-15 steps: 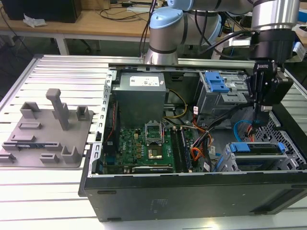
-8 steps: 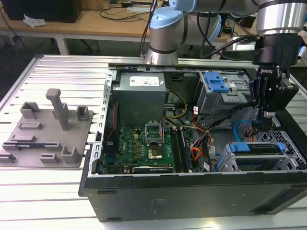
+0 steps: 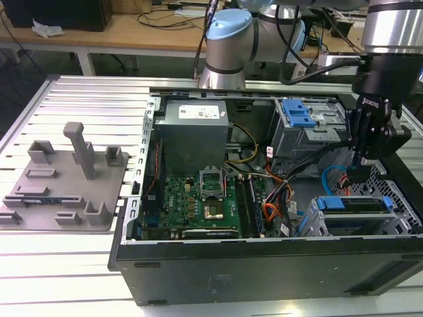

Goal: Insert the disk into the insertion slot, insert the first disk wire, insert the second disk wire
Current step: 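Insert the first disk wire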

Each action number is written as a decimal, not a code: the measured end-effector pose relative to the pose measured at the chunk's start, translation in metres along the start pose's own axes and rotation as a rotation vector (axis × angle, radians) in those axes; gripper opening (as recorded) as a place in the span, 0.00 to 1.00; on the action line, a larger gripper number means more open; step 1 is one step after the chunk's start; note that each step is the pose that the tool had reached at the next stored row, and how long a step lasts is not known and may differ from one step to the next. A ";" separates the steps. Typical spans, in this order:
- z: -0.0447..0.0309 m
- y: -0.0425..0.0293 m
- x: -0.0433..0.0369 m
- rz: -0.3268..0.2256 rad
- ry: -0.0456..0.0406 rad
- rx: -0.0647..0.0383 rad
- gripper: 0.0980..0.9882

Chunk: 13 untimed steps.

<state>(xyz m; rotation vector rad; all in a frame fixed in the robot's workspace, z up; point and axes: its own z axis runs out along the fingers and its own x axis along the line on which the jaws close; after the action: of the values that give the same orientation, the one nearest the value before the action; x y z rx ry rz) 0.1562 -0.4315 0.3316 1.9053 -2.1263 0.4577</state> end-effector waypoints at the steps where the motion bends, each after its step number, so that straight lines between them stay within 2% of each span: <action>1: 0.0004 -0.0003 0.0018 0.000 -0.0069 -0.001 0.07; 3: 0.0005 -0.0014 0.0073 0.001 -0.0255 -0.003 0.07; 5: 0.0000 -0.0022 0.0107 0.000 -0.0326 -0.005 0.07; 8: -0.0023 -0.0040 0.0166 -0.003 -0.0373 -0.014 0.07; 11: -0.0018 -0.0088 0.0209 -0.011 -0.0395 -0.036 0.07; 13: -0.0010 -0.0116 0.0221 -0.014 -0.0404 -0.043 0.07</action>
<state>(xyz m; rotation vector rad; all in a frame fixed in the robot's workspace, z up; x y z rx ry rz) 0.1652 -0.4525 0.3419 1.9207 -2.1283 0.3705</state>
